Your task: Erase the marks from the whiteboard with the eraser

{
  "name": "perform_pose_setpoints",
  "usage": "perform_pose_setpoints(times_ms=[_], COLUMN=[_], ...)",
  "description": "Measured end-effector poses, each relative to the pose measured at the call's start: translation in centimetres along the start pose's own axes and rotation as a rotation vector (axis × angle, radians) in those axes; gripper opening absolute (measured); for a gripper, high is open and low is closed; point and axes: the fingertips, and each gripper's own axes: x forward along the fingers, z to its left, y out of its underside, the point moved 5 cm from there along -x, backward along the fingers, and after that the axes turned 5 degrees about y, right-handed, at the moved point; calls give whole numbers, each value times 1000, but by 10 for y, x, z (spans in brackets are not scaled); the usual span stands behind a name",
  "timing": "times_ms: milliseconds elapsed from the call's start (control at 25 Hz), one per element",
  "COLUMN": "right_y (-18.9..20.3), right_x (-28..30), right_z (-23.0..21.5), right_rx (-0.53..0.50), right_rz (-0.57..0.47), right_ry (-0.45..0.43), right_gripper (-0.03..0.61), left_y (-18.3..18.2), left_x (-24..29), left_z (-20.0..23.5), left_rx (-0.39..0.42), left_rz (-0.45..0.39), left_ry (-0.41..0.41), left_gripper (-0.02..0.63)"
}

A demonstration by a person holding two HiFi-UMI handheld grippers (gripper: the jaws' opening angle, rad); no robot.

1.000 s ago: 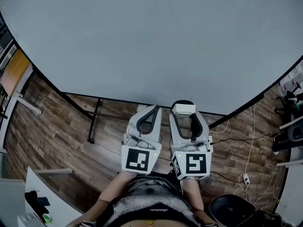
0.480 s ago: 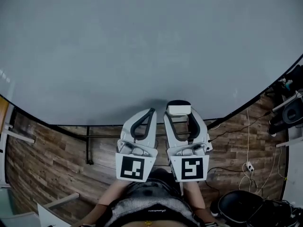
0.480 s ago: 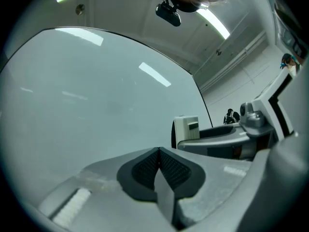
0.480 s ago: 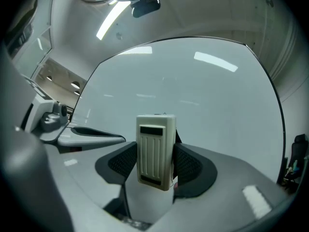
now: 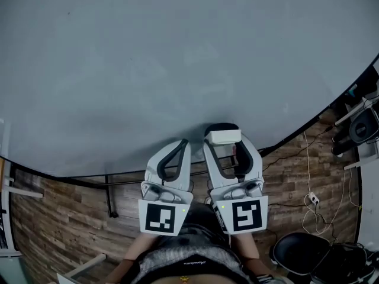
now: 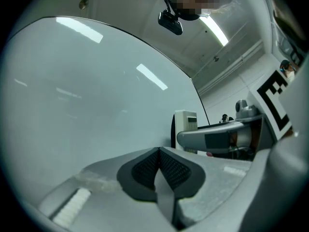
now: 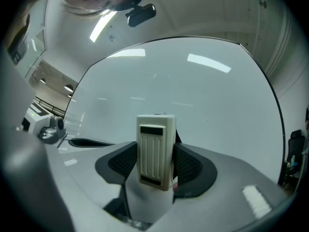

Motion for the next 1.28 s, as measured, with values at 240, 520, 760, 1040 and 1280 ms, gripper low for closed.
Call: perform_pose_setpoints(times_ms=[240, 520, 760, 1040, 1280], right_y=[-6, -11, -15, -26, -26], right_x=[12, 17, 11, 8, 4], right_z=[-13, -23, -34, -56, -128], right_rx=[35, 24, 23, 62, 127], right_rz=[8, 13, 19, 3, -25], right_ry=[-79, -171, -217, -243, -259], right_gripper=[241, 242, 242, 242, 242], left_y=[-13, -10, -16, -17, -20], left_x=[20, 31, 32, 37, 80], left_z=[-5, -8, -13, -23, -65], left_rx=[20, 12, 22, 43, 62], left_rz=[-7, 9, 12, 32, 54], left_ry=[-31, -112, -157, -180, -197], left_gripper=[5, 5, 5, 5, 5])
